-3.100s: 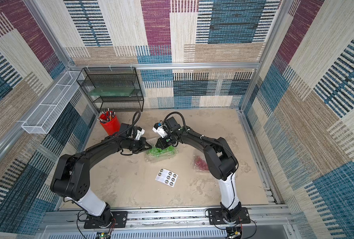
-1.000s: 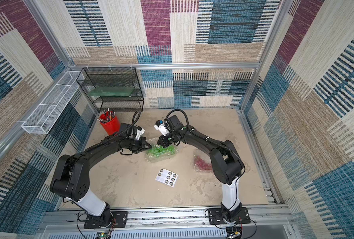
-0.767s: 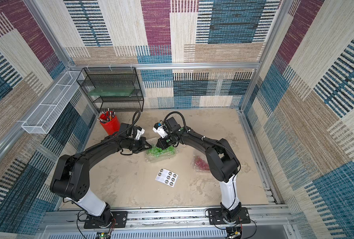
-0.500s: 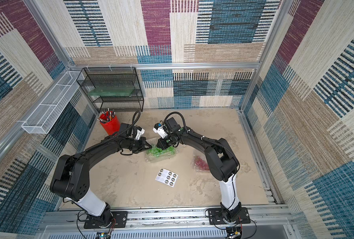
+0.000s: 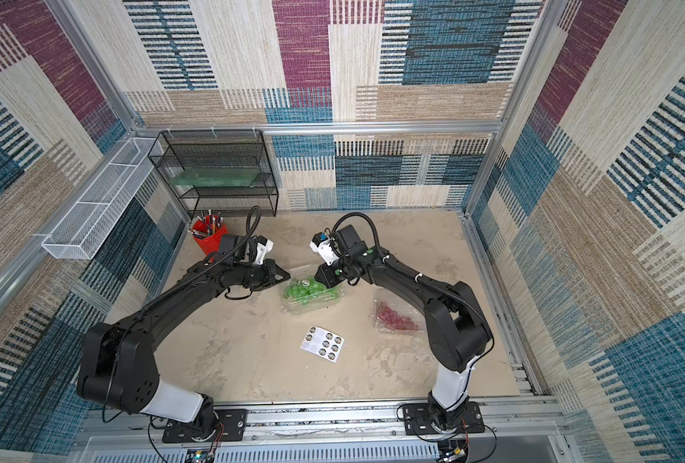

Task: Label fruit boxes
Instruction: Stick the label on the fruit box, then pick up the label sticker from the center of the board.

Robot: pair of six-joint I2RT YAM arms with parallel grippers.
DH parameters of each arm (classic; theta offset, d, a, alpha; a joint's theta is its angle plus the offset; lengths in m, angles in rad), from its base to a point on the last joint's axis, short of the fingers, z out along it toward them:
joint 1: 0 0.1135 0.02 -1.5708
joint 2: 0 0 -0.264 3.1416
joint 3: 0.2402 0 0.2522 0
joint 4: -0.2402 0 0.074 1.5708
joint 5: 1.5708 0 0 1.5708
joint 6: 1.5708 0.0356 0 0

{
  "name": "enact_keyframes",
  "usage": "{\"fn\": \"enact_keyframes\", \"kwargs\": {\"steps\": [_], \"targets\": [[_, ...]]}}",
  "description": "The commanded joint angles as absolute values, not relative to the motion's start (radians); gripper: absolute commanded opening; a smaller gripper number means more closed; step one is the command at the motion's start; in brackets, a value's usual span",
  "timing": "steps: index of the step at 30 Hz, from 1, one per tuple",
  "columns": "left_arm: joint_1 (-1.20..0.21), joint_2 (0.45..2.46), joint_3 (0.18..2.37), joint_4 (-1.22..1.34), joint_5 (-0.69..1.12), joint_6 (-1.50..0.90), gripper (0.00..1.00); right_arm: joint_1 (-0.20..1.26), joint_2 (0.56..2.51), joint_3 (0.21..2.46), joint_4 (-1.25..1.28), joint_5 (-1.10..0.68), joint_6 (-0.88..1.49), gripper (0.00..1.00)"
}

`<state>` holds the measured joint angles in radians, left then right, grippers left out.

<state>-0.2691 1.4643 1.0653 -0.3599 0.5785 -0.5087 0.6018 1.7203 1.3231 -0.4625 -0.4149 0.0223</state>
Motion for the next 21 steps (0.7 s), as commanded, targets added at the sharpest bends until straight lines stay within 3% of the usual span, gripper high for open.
{"fn": "enact_keyframes", "kwargs": {"steps": [1,7,11,21], "targets": [[-0.278,1.38,1.026,-0.366,0.522,-0.473,0.3,0.615,1.621,1.211,-0.39,-0.426,0.073,0.25],[-0.301,1.22,0.891,-0.326,0.495,-0.479,0.39,0.635,1.47,0.972,-0.31,-0.493,0.148,0.36],[-0.313,1.089,0.752,-0.277,0.446,-0.514,0.44,0.663,1.487,0.894,-0.315,-0.483,0.16,0.49],[-0.313,0.937,0.597,-0.258,0.393,-0.556,0.46,0.698,1.611,0.845,-0.222,-0.465,0.166,0.51]]}}
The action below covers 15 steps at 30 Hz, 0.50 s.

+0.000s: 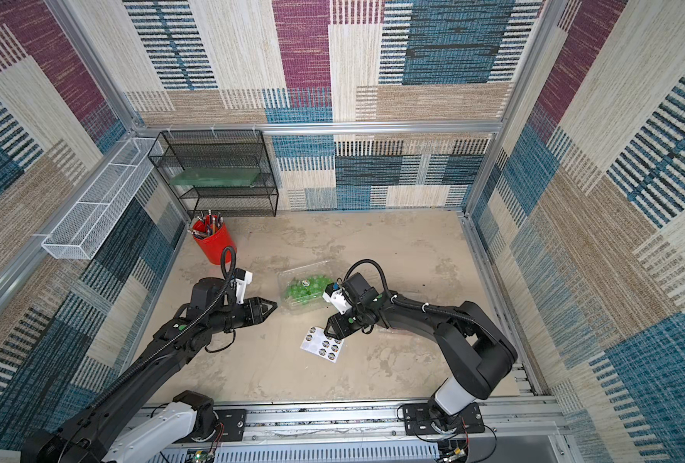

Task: Label fruit boxes
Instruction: Pick up the label sticker from the center of the board.

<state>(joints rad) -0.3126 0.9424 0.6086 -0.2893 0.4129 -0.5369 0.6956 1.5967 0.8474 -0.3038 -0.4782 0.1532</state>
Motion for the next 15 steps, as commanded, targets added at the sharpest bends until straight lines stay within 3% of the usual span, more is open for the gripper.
{"fn": "enact_keyframes", "kwargs": {"steps": [1,6,15], "targets": [[-0.313,0.94,0.594,-0.258,0.399,-0.557,0.46,0.697,1.621,0.847,-0.215,-0.461,0.166,0.51],[-0.313,0.95,0.556,-0.22,0.499,-0.549,0.42,0.7,1.659,0.855,-0.194,-0.467,0.158,0.51],[-0.422,0.85,0.366,-0.151,0.492,-0.758,0.2,0.703,1.686,0.852,-0.184,-0.48,0.153,0.51]]}}
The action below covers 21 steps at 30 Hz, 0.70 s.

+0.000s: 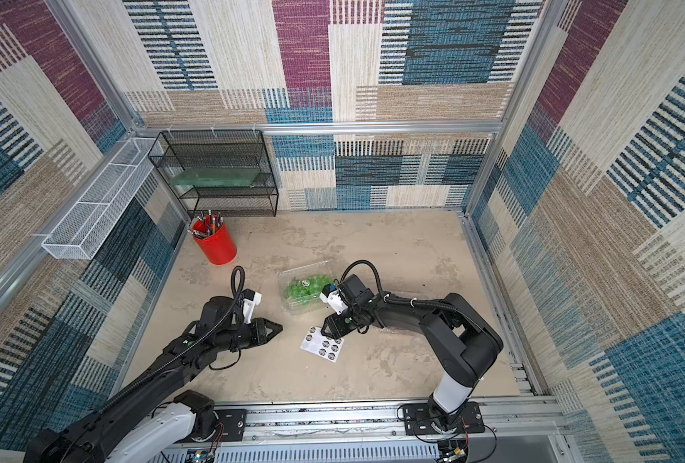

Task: Label fruit boxes
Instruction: Pick up the label sticker from the center of the board.

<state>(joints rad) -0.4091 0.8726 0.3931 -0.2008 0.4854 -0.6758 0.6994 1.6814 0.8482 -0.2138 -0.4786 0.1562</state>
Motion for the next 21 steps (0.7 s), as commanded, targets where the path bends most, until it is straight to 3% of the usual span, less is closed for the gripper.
{"fn": "enact_keyframes", "kwargs": {"steps": [1,9,21], "targets": [[-0.428,0.841,0.351,-0.151,0.499,-0.762,0.18,0.703,1.686,0.85,-0.184,-0.481,0.151,0.51],[-0.487,0.852,0.29,-0.15,0.513,-0.737,0.12,0.719,1.694,0.845,-0.203,-0.538,0.14,0.5],[-0.511,1.069,0.317,-0.128,0.547,-0.643,0.11,0.738,1.702,0.813,-0.141,-0.618,0.185,0.48]]}}
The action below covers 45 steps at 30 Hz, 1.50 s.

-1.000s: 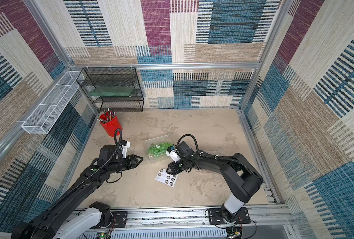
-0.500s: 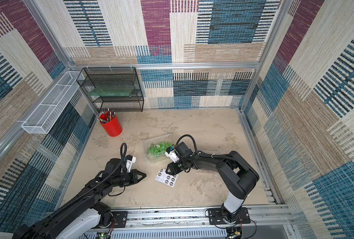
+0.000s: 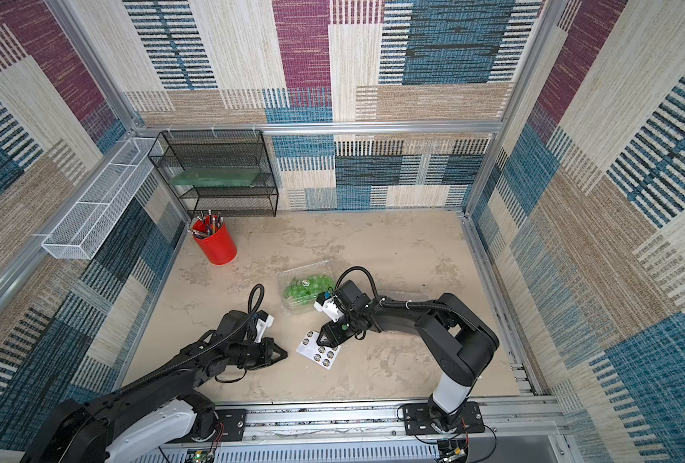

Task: Label fruit boxes
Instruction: Pick up the label sticker from the center of the board.

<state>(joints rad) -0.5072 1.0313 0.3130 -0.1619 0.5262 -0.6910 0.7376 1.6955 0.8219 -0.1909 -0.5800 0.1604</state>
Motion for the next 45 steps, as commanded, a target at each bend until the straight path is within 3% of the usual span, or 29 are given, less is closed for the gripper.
{"fn": "enact_keyframes", "kwargs": {"steps": [1,31,45], "targets": [[-0.512,1.082,0.314,-0.114,0.55,-0.644,0.11,0.738,1.704,0.809,-0.133,-0.623,0.19,0.48],[-0.524,1.234,0.344,-0.068,0.489,-0.6,0.07,0.786,1.759,0.826,-0.026,-0.759,0.244,0.43],[-0.525,1.205,0.36,-0.111,0.459,-0.585,0.06,0.782,1.725,0.82,-0.05,-0.752,0.217,0.08]]}}
